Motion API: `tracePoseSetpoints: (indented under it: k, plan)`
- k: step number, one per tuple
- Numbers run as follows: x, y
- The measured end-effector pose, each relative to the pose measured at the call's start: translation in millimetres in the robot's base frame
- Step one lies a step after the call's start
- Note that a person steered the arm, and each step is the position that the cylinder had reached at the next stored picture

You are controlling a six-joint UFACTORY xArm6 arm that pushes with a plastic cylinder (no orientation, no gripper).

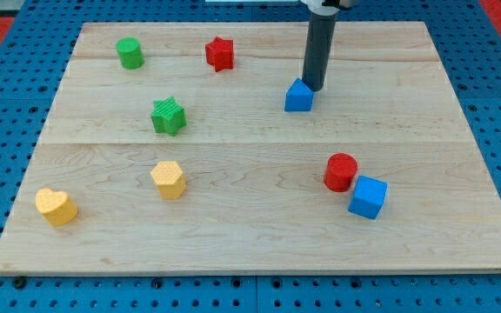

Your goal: Move the blue triangle closer to the red circle and the blue cube

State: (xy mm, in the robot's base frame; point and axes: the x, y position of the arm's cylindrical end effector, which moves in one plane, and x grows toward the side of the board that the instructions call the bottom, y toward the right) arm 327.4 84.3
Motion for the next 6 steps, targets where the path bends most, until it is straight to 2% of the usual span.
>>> tracePoseSetpoints:
  k: [1,2,3,6]
  plan:
    - [-13,-10]
    - [22,-36]
    - [72,-21]
    - [51,52]
